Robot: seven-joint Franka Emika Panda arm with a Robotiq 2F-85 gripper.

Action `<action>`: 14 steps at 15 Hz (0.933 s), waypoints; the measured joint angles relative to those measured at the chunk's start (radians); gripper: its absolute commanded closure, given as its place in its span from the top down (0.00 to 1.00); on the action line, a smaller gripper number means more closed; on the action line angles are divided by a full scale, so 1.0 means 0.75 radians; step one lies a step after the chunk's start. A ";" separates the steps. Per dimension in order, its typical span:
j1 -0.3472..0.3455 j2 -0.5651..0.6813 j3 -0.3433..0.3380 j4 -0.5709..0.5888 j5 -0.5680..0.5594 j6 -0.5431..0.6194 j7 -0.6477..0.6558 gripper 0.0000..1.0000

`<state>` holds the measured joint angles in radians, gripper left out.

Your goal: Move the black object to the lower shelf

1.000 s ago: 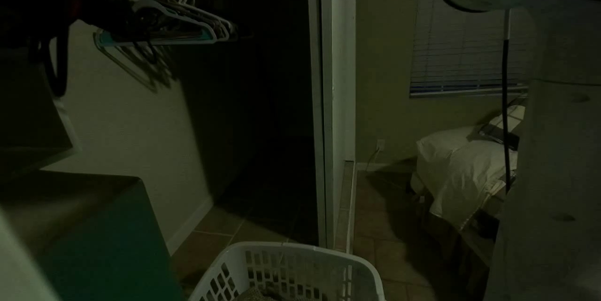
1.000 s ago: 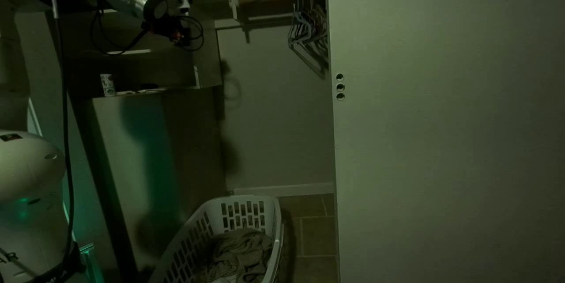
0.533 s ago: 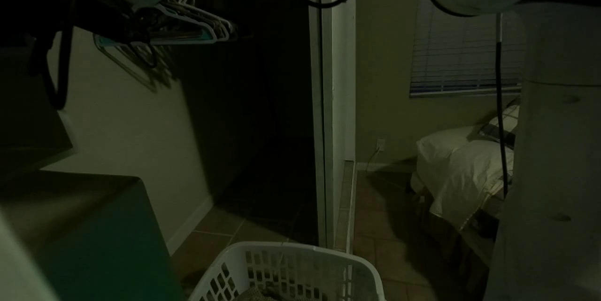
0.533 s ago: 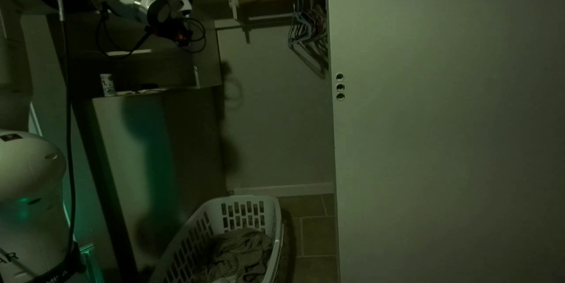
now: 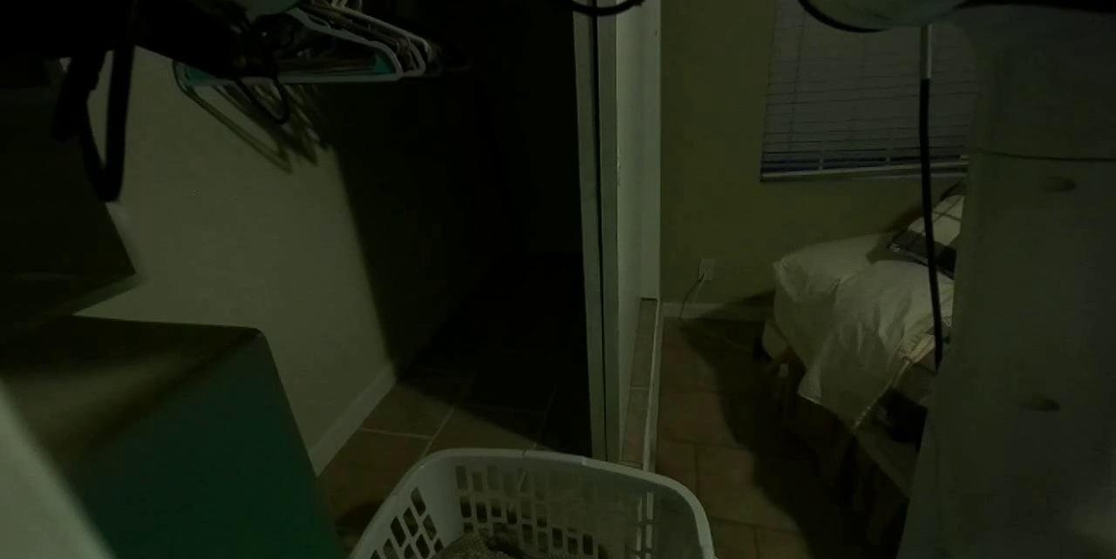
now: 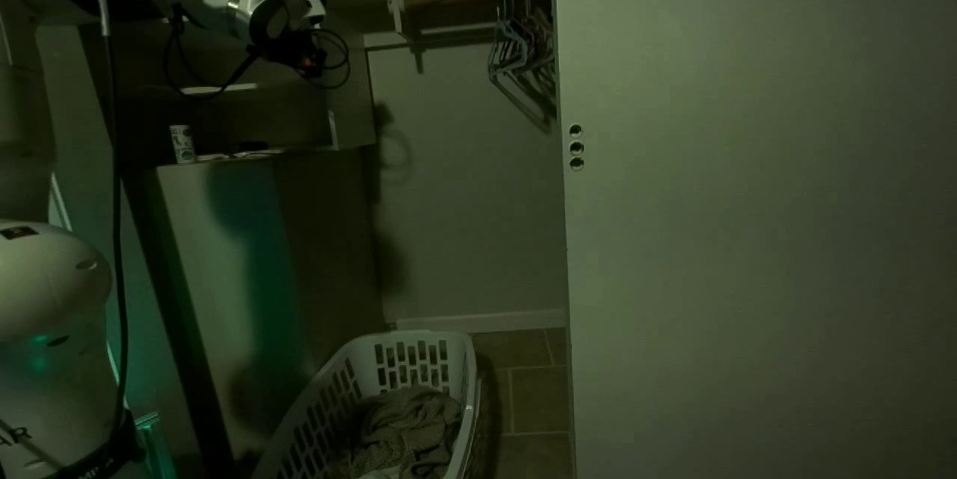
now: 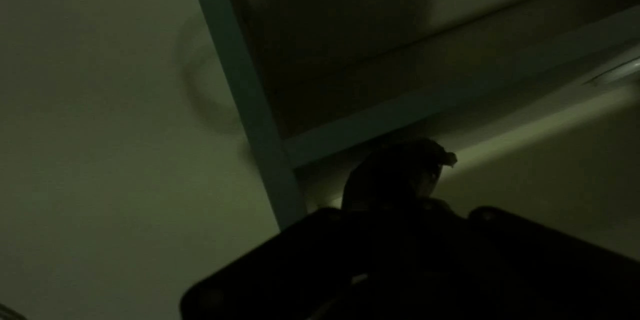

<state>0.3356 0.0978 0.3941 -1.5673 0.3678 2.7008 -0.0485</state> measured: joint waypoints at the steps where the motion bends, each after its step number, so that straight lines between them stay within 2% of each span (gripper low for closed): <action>1: -0.001 -0.006 0.003 0.000 0.016 0.000 -0.023 0.01; 4: -0.003 -0.043 0.010 -0.001 0.099 -0.024 -0.136 0.02; 7: -0.018 -0.108 0.002 -0.008 0.134 -0.136 -0.239 0.01; 14: -0.037 -0.299 -0.082 -0.143 0.151 -0.442 -0.269 0.01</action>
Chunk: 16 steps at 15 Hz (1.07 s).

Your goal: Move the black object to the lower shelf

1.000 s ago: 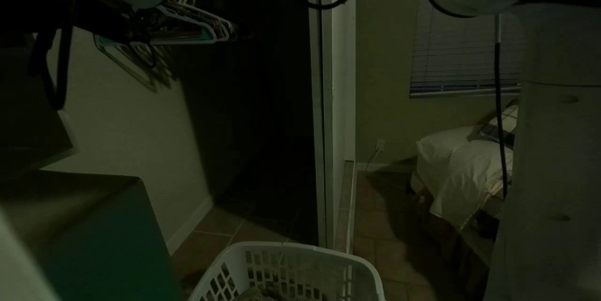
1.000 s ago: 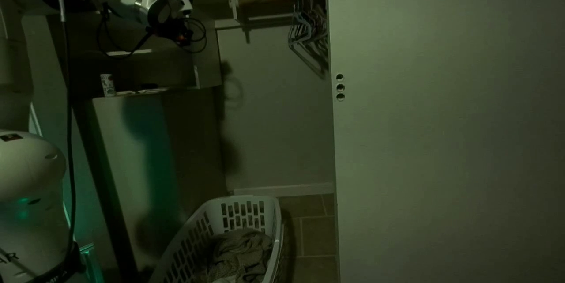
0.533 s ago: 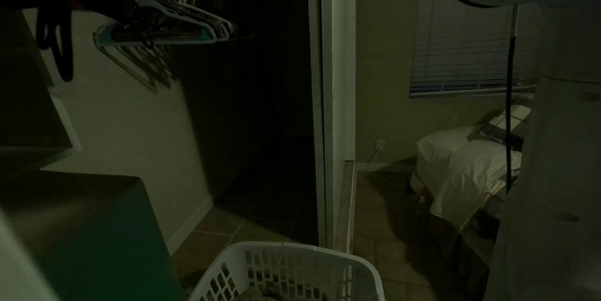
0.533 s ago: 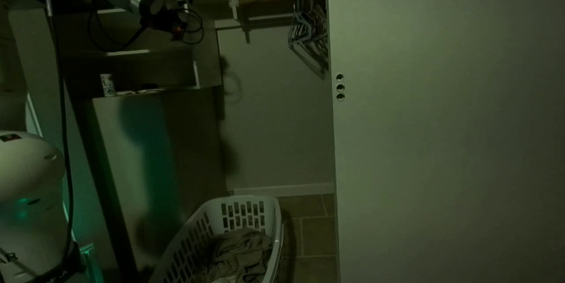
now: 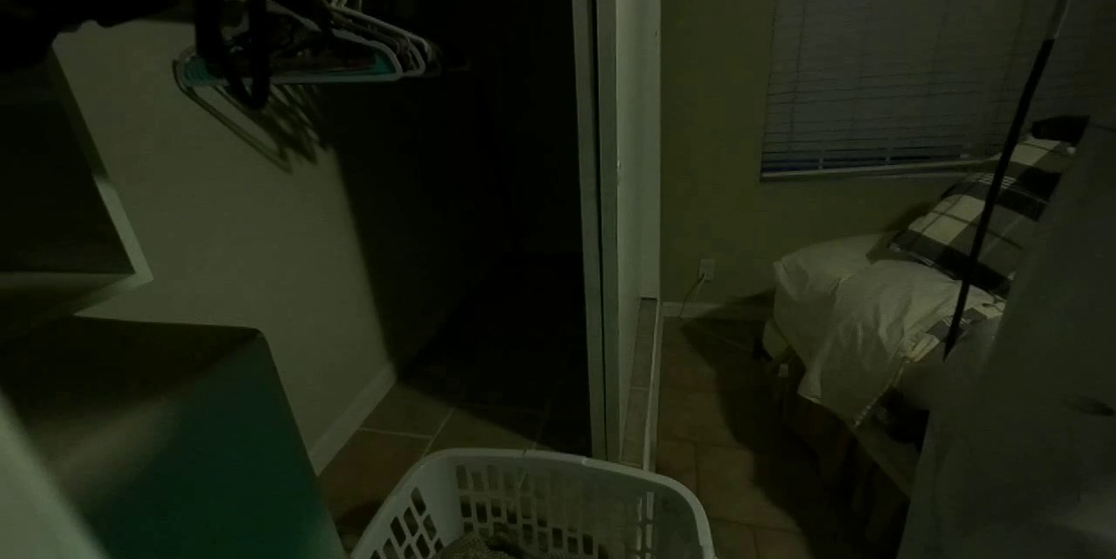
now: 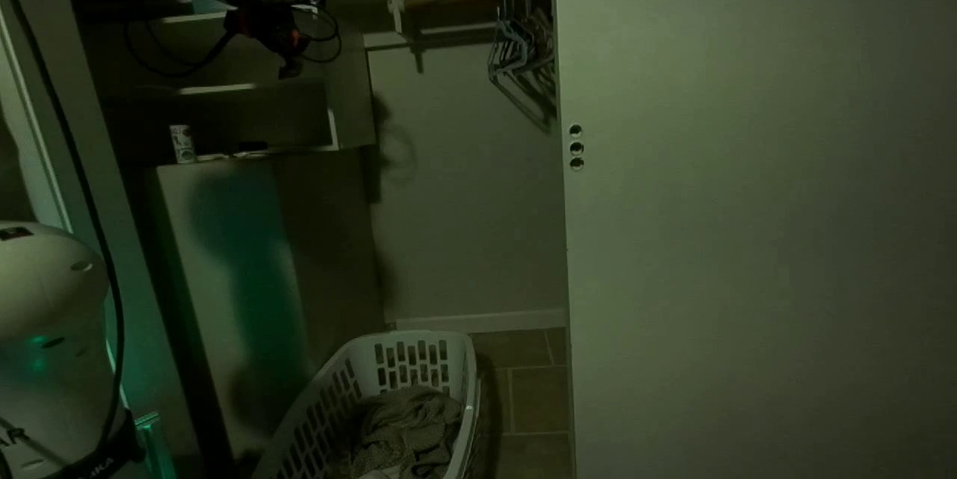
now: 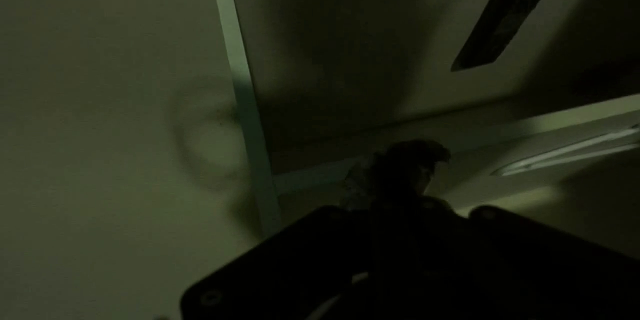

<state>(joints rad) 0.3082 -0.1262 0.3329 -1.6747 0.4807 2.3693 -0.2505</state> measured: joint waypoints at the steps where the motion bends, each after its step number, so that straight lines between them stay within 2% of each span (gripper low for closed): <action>1: 0.003 -0.021 -0.013 -0.018 0.007 -0.045 0.000 0.01; 6: 0.011 -0.109 -0.066 -0.109 0.029 -0.225 -0.002 0.00; 9: 0.020 -0.119 -0.073 -0.166 0.045 -0.243 -0.010 0.01; 12: 0.049 -0.095 -0.068 -0.233 0.088 -0.198 -0.023 0.00; 16: 0.076 -0.018 -0.044 -0.297 0.094 -0.017 -0.025 0.00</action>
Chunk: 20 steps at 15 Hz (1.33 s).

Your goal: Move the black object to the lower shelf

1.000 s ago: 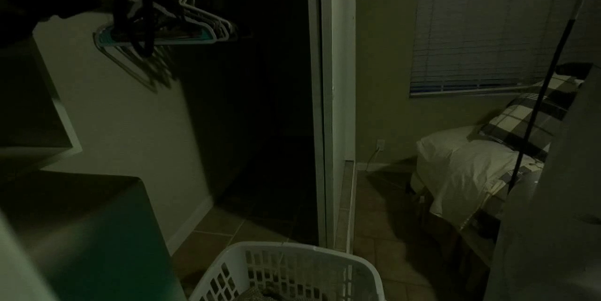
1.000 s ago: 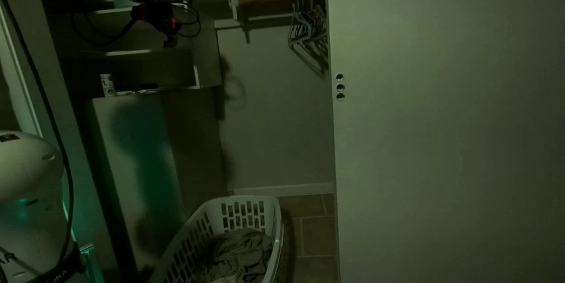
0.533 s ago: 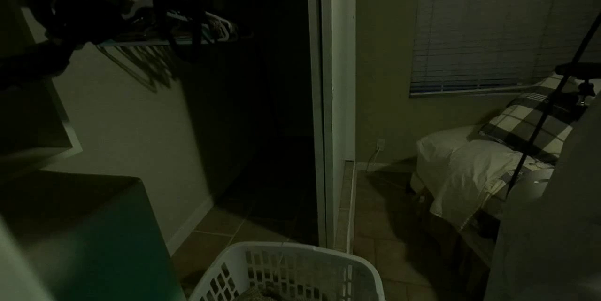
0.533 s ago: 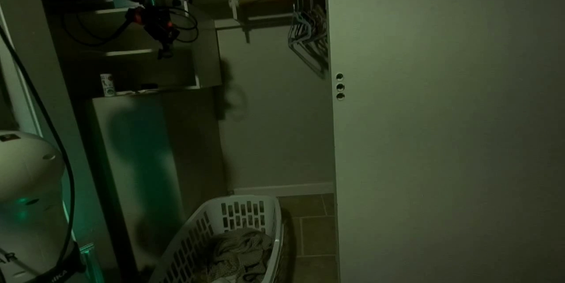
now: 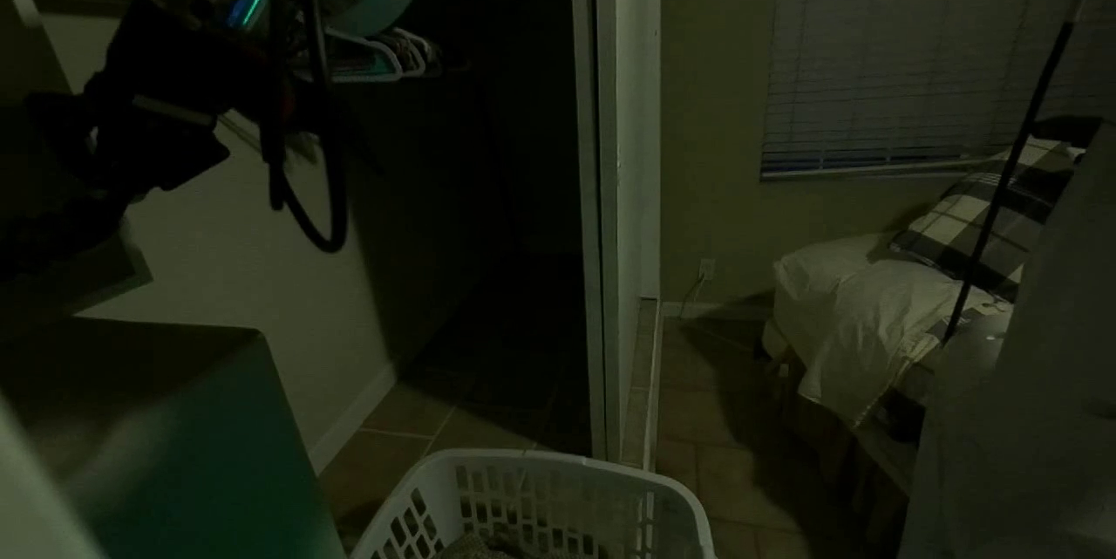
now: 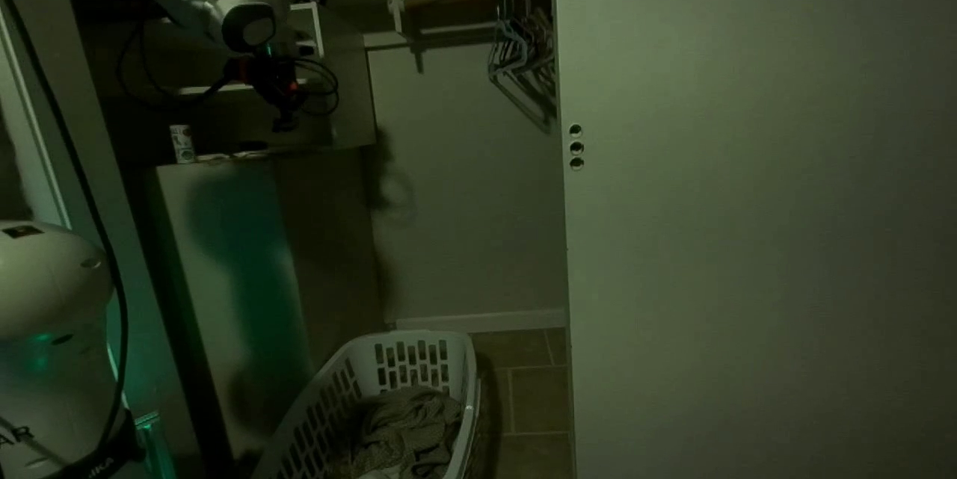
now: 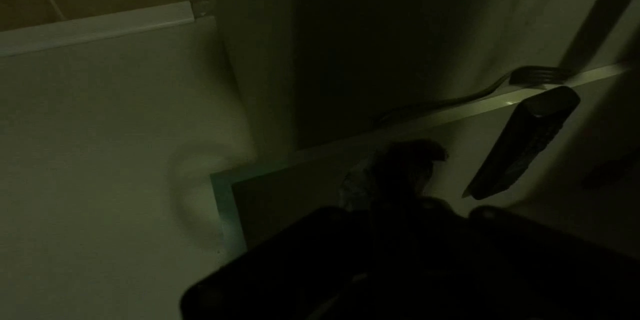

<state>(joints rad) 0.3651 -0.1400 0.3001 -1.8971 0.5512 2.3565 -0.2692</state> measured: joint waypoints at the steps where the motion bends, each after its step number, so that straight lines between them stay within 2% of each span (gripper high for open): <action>1: 0.003 0.022 0.006 -0.010 0.000 0.064 0.000 0.00; 6: 0.006 0.123 0.030 -0.024 0.000 0.389 0.000 0.00; 9: 0.007 0.171 0.043 -0.024 -0.001 0.503 0.000 0.00; 20: 0.009 0.265 0.072 -0.022 -0.009 0.603 0.019 0.00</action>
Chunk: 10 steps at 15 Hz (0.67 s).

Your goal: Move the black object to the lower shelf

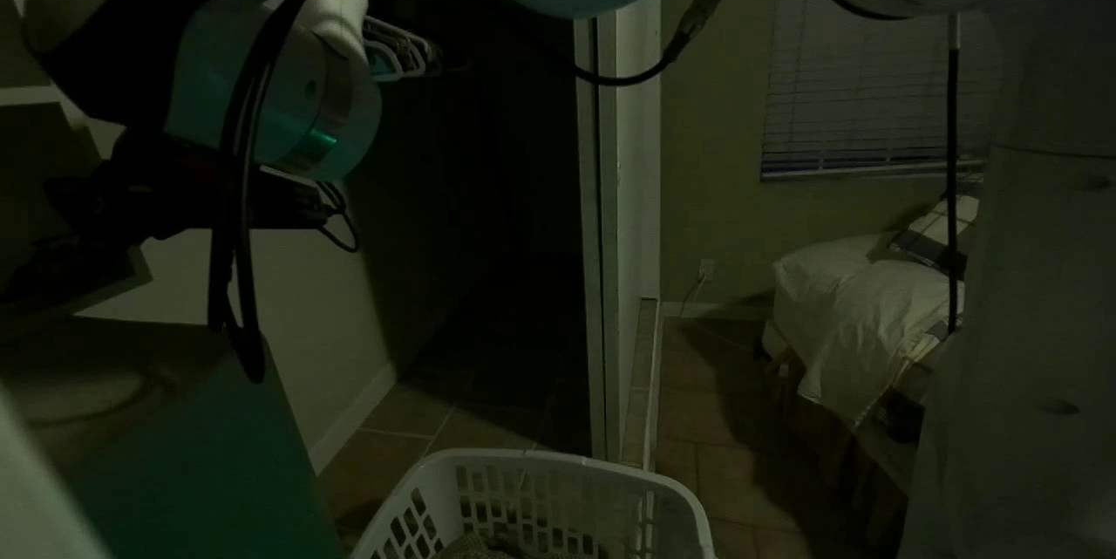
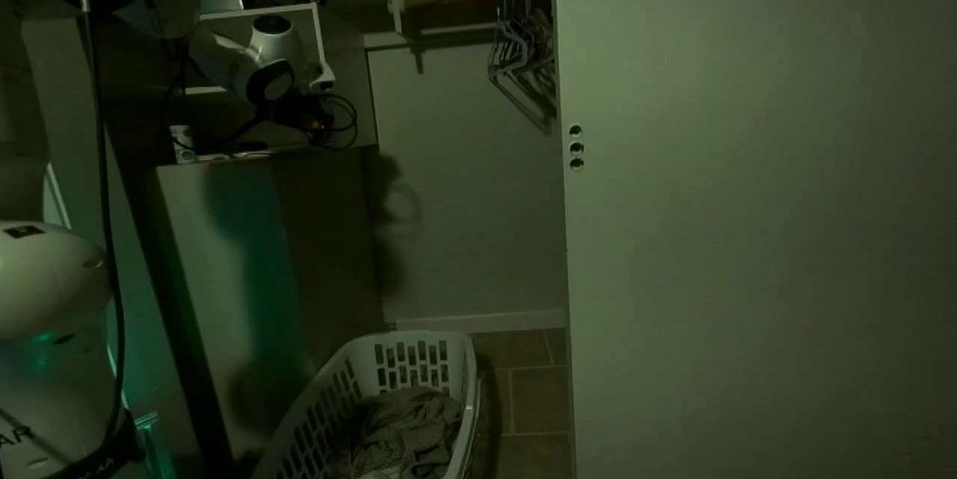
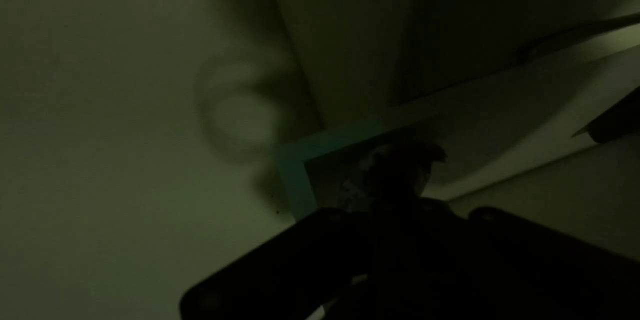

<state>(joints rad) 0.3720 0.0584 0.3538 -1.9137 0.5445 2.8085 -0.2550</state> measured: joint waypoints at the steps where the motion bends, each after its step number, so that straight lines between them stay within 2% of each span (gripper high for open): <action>1: 0.000 0.007 0.000 0.002 -0.002 0.002 0.006 0.00; 8: 0.001 0.055 0.000 0.034 -0.058 0.025 0.069 0.00; 10: 0.004 0.068 0.000 0.049 -0.073 0.026 0.086 0.27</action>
<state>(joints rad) 0.3747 0.1094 0.3537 -1.8769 0.4895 2.8278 -0.1907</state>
